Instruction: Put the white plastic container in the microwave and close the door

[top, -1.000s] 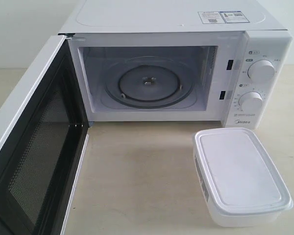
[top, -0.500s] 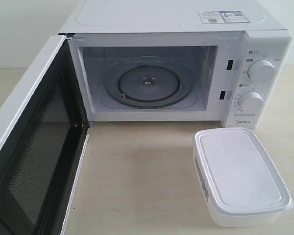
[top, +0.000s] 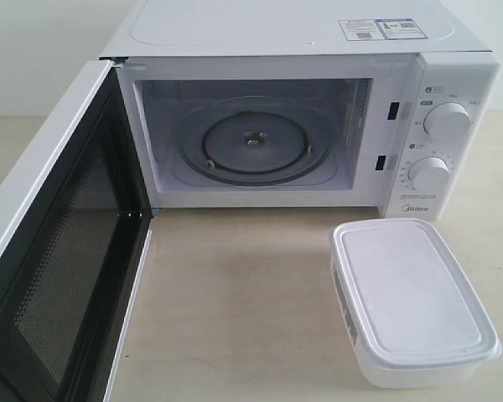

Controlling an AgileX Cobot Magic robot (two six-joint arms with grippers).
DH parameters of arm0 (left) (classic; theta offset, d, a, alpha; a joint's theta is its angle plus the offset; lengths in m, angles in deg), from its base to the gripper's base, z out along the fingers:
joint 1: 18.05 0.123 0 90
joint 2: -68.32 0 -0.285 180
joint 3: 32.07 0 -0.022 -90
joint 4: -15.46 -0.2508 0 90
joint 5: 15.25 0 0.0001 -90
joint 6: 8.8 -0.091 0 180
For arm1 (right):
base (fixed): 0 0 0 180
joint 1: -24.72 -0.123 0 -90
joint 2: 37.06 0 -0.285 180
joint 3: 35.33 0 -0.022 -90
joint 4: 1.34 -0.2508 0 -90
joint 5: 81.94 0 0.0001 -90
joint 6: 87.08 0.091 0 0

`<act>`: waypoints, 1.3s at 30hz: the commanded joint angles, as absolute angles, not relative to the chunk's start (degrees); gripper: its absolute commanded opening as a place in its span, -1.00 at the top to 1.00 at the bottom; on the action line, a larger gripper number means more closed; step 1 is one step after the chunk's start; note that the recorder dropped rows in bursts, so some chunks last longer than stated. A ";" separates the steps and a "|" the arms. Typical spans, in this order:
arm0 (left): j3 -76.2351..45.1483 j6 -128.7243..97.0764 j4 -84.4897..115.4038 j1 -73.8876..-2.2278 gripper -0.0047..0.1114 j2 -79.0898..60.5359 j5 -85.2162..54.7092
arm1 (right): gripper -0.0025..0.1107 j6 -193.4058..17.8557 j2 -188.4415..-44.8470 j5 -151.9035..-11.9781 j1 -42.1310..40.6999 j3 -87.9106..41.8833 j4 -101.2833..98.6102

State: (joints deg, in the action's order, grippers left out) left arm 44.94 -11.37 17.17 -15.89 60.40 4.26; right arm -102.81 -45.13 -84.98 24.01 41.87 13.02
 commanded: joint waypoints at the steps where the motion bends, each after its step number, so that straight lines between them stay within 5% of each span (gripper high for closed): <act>1: 45.15 -11.52 17.29 -15.93 0.84 60.54 4.10 | 0.96 -100.97 -44.85 -78.71 24.22 41.88 11.91; 11: 45.15 -11.52 17.29 -15.93 0.84 60.54 4.10 | 0.96 -82.28 -44.85 -55.60 24.22 41.61 -5.13; 22: 45.15 -11.52 17.29 -15.93 0.84 60.54 4.10 | 0.96 -100.72 -59.43 -73.91 24.22 20.15 -27.60; 39: 45.15 -11.52 17.29 -15.93 0.84 60.54 4.10 | 0.96 -94.57 -101.82 -117.38 24.22 -16.42 -17.71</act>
